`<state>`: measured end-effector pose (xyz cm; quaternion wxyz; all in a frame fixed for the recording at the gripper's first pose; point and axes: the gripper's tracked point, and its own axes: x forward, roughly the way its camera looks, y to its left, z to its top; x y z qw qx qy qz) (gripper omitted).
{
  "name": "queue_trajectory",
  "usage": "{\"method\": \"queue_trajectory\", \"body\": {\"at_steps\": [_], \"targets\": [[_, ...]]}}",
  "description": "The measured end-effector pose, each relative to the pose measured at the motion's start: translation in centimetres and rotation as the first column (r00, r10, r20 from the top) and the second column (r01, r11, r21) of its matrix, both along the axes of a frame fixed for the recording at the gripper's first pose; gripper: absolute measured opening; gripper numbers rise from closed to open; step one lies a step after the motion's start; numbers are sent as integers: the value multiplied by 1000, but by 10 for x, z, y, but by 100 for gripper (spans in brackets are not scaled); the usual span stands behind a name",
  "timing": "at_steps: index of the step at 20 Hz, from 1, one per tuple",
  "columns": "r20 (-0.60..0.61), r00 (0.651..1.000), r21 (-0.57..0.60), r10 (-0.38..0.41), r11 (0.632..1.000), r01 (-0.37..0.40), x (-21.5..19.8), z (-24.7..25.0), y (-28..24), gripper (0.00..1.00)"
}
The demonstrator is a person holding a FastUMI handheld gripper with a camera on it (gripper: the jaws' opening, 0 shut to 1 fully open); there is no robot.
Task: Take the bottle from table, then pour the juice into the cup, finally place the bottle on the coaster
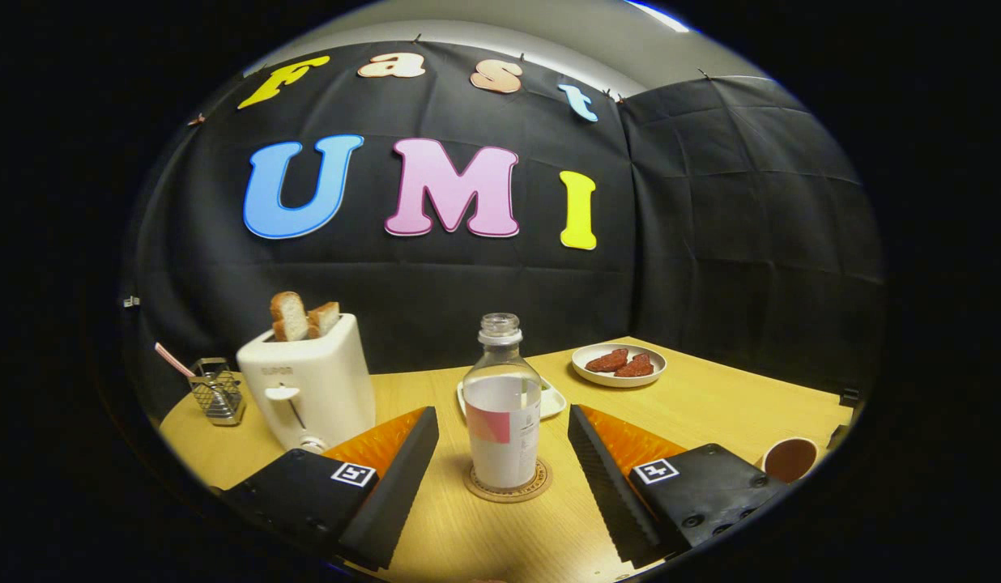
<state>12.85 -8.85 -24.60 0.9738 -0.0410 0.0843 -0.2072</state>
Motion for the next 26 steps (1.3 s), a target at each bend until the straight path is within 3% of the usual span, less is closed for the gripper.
{"method": "queue_trajectory", "body": {"at_steps": [9, 16, 21, 26], "targets": [[-25, 984, 24, 176, 984, -175, -53, 47, 61, 99], [-23, 964, 69, 263, 963, -261, -95, 113, 95, 99], [-30, 951, 77, 308, 949, -305, -114, 126, 101, 99], [-22, 956, 108, 293, 951, -290, -120, 128, 99, 99]]}}
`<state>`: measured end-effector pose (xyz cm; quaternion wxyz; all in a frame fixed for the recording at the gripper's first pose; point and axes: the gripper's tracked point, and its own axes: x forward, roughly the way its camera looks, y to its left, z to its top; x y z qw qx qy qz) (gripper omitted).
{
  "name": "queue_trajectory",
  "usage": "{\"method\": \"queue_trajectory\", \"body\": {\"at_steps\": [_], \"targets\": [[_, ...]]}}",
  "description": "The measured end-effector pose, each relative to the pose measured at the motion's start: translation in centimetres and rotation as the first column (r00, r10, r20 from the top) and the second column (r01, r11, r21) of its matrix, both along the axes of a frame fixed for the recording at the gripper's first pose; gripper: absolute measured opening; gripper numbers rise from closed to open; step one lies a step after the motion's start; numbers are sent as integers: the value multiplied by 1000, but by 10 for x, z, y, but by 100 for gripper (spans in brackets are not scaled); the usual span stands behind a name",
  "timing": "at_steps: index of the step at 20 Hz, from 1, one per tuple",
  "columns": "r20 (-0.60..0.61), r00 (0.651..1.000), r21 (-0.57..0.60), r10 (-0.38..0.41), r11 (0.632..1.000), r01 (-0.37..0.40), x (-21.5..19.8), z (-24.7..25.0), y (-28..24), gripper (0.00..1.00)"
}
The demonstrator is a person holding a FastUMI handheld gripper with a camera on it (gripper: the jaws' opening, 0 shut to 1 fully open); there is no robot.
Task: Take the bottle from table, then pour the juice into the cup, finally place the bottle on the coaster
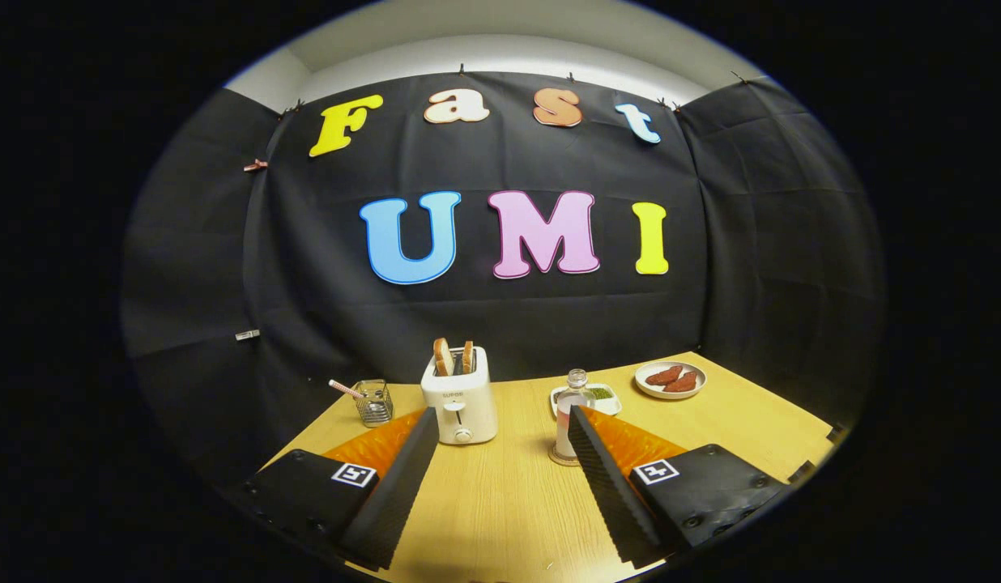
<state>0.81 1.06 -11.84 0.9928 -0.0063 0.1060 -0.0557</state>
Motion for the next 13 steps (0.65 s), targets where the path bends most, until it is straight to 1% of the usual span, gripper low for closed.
{"method": "queue_trajectory", "body": {"at_steps": [13], "targets": [[-20, 1000, 19, -7, 1000, 8, 5, -13, 12, 99]]}}
